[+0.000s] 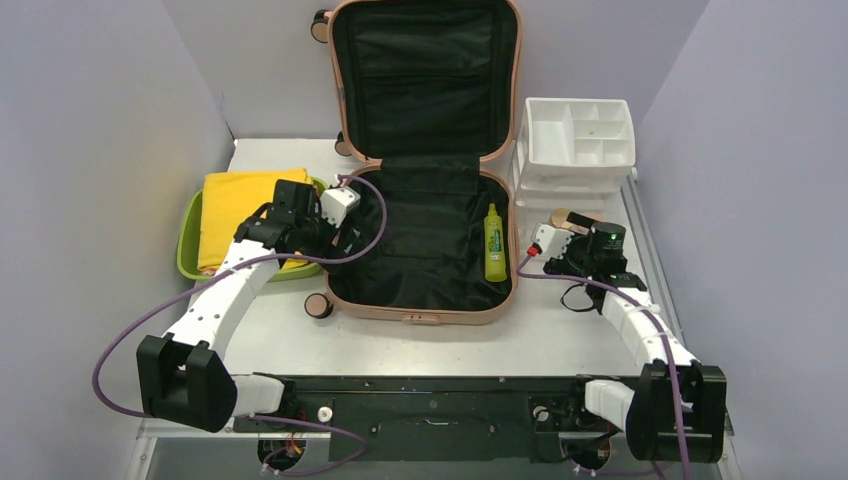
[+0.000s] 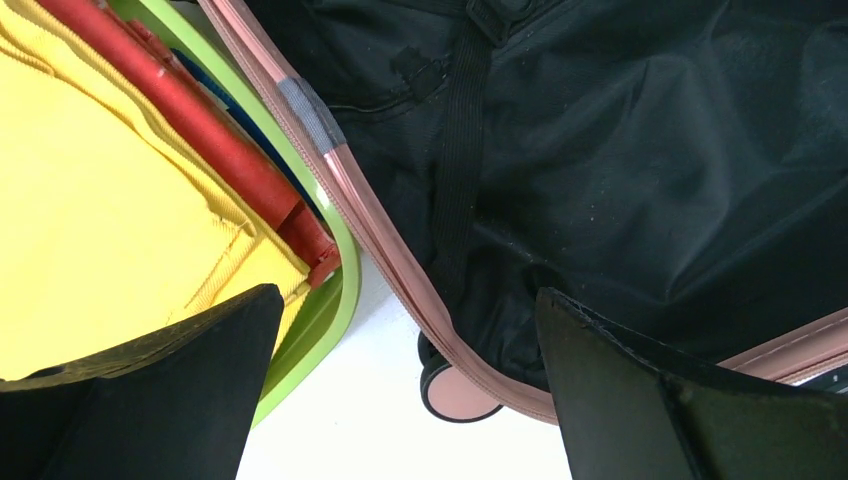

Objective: Open, take out, and arrange the luggage
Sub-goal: Close the drawer in the storage box.

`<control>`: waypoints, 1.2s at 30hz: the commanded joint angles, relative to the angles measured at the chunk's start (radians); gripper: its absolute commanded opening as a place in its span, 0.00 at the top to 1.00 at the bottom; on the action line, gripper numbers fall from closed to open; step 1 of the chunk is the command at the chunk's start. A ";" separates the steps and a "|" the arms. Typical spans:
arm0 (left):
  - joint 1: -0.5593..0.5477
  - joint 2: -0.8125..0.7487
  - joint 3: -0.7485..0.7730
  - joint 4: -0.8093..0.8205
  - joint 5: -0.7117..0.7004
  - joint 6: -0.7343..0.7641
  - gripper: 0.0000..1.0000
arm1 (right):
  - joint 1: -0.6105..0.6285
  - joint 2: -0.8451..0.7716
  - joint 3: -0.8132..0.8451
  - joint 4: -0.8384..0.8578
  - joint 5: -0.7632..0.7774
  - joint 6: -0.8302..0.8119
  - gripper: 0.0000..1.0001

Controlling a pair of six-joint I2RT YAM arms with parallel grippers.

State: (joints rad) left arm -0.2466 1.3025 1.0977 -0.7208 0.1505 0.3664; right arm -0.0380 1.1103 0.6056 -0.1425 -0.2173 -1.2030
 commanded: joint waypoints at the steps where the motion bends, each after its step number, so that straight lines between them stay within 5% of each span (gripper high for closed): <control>1: 0.006 -0.013 0.003 0.067 0.045 -0.029 0.04 | 0.013 0.074 -0.045 0.395 0.016 -0.030 0.11; 9: 0.046 -0.031 -0.032 0.076 0.075 -0.041 0.04 | 0.024 0.214 -0.119 0.785 0.111 -0.006 0.12; 23: 0.116 -0.054 -0.046 0.088 0.125 -0.062 0.04 | 0.069 0.396 -0.029 0.969 0.250 0.052 0.17; 25: 0.120 -0.058 -0.050 0.090 0.131 -0.064 0.04 | 0.079 0.350 -0.025 0.897 0.255 0.090 0.16; 30: 0.125 -0.079 -0.056 0.095 0.146 -0.064 0.04 | 0.045 0.178 0.111 0.301 0.063 0.339 0.11; 36: 0.125 -0.074 -0.052 0.101 0.154 -0.067 0.04 | -0.024 0.025 0.091 0.149 -0.031 0.724 0.15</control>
State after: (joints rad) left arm -0.1287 1.2480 1.0359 -0.6674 0.2733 0.3157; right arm -0.0341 1.2171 0.7029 0.1692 -0.1516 -0.7803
